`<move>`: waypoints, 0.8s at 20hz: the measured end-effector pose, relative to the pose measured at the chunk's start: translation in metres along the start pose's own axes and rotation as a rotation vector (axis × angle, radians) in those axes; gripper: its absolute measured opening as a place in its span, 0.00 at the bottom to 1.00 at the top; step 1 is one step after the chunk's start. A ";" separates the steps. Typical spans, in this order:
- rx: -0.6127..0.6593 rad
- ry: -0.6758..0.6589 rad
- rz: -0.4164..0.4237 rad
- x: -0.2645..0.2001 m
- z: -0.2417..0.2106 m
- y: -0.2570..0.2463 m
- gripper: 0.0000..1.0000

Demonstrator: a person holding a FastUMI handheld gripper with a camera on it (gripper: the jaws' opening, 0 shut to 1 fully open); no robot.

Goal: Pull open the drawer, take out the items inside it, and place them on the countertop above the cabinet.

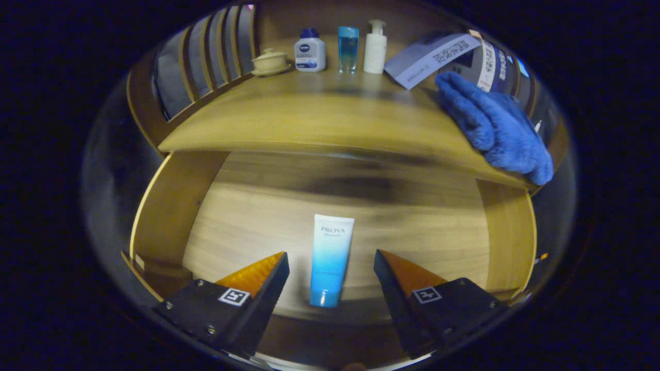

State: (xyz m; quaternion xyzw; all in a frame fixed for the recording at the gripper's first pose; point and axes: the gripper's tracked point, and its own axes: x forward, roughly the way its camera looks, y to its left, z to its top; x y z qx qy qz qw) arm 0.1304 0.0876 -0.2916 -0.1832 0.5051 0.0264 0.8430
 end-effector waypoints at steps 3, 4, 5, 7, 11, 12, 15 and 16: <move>0.029 0.066 0.006 0.017 -0.001 0.000 0.87; 0.033 0.087 0.022 0.020 -0.002 0.003 0.84; 0.015 0.114 0.013 0.029 -0.011 0.003 0.81; 0.017 0.123 -0.004 0.055 -0.017 -0.001 0.47; -0.043 0.044 -0.001 0.074 -0.013 0.008 0.39; -0.058 0.007 -0.009 0.064 -0.006 0.006 0.39; -0.081 -0.112 0.027 0.049 0.004 0.010 0.39; -0.085 -0.163 0.034 0.041 0.009 0.009 0.39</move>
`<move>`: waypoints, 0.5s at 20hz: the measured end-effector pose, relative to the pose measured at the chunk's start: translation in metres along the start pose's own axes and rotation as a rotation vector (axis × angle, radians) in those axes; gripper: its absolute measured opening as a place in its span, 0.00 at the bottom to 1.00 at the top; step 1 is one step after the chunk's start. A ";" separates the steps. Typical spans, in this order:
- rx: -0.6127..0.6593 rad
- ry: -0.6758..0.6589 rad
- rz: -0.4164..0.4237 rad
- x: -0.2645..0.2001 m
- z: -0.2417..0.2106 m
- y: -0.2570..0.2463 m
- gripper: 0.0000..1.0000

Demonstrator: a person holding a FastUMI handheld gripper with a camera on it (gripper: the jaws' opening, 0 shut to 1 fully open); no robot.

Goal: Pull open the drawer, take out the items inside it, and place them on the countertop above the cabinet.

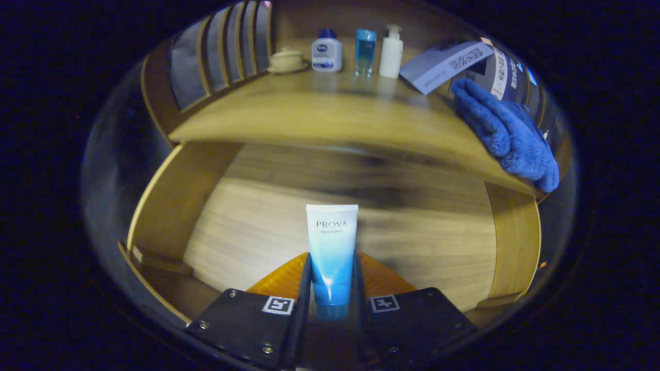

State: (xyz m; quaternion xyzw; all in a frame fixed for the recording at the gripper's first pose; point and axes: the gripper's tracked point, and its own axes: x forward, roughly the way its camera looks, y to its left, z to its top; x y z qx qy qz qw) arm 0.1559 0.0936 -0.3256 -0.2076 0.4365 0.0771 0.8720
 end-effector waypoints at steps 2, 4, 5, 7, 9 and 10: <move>-0.011 -0.110 0.005 -0.019 0.006 -0.001 0.39; -0.010 -0.207 -0.004 -0.040 0.011 -0.002 0.39; -0.008 -0.261 -0.012 -0.051 0.016 -0.003 0.39; -0.010 -0.370 -0.029 -0.075 0.031 -0.006 0.39; 0.007 -0.483 -0.029 -0.099 0.046 -0.008 0.39; 0.017 -0.535 -0.024 -0.111 0.054 -0.009 0.39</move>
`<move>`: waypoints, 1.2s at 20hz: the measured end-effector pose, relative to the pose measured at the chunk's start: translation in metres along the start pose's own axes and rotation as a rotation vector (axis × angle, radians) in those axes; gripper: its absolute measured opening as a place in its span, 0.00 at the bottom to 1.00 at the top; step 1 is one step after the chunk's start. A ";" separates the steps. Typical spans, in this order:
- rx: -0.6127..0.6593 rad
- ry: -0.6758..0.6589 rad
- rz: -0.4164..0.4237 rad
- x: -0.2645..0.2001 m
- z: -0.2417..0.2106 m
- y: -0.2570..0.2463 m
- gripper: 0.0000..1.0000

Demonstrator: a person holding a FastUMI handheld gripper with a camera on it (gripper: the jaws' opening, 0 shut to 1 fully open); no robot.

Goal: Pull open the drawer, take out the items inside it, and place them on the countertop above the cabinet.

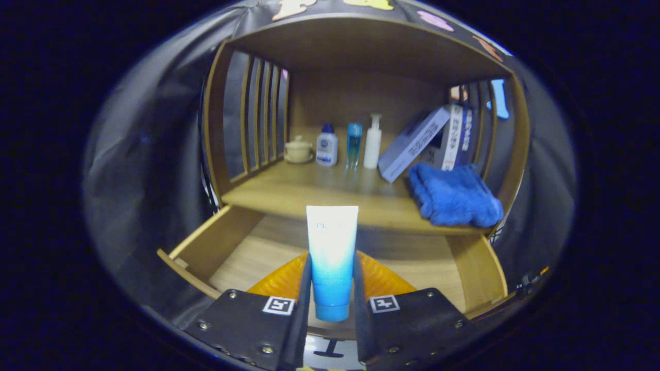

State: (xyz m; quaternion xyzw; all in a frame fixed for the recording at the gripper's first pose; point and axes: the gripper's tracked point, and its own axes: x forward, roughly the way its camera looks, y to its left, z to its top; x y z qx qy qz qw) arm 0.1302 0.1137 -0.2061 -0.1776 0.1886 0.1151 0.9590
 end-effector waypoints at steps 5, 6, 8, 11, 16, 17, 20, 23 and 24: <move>0.040 -0.139 -0.015 -0.026 0.070 -0.018 0.39; 0.043 -0.169 -0.017 -0.028 0.088 -0.021 0.39; 0.028 -0.204 -0.045 -0.028 0.115 -0.030 0.39; 0.027 -0.265 -0.087 -0.022 0.156 -0.036 0.39; 0.111 -0.282 -0.121 0.014 0.186 -0.045 0.38; 0.117 -0.267 -0.128 0.026 0.181 -0.044 0.38; 0.133 -0.197 -0.147 0.068 0.155 -0.045 0.38; 0.140 -0.095 -0.146 0.111 0.109 -0.037 0.38; 0.138 -0.062 -0.149 0.125 0.092 -0.036 0.39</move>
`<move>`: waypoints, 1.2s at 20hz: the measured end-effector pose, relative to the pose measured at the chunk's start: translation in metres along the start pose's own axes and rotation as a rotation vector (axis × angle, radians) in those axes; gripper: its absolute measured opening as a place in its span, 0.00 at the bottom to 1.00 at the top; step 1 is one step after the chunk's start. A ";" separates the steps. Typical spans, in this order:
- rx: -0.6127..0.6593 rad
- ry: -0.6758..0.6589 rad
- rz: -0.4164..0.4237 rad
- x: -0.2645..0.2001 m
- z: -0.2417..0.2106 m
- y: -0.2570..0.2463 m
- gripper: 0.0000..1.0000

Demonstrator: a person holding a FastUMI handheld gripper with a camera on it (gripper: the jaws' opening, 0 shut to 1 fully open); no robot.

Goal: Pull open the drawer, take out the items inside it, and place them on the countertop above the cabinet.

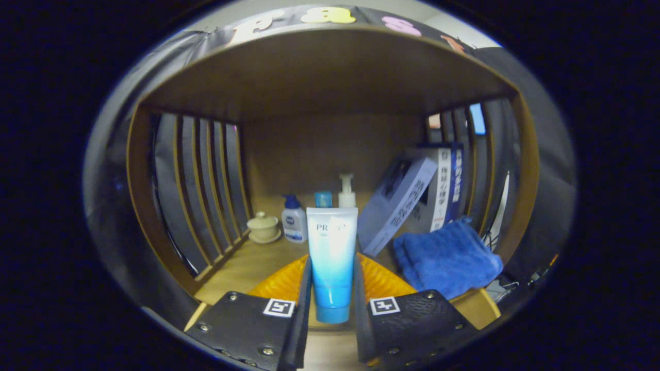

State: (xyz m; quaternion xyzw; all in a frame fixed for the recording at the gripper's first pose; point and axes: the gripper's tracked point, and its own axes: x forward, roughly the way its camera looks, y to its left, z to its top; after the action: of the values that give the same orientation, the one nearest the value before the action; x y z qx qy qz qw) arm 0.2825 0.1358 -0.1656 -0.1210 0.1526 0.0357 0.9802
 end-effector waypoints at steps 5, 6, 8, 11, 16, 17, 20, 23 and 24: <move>0.020 0.078 -0.034 0.037 -0.043 -0.002 0.39; 0.021 0.076 -0.044 0.041 -0.043 -0.005 0.39; 0.022 0.085 -0.059 0.048 -0.047 -0.007 0.41; -0.012 0.072 -0.075 0.046 -0.044 -0.012 0.56; -0.065 0.047 -0.087 0.018 -0.043 -0.017 0.91; -0.077 0.034 -0.087 0.009 -0.040 -0.018 0.91; -0.097 0.004 -0.090 -0.021 -0.033 -0.016 1.00; -0.073 0.000 -0.042 -0.058 -0.032 0.001 1.00; -0.076 -0.013 -0.038 -0.071 -0.027 0.003 1.00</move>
State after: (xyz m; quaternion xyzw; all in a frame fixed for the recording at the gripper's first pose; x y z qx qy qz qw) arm 0.2069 0.1292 -0.1697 -0.1606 0.1424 0.0234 0.9764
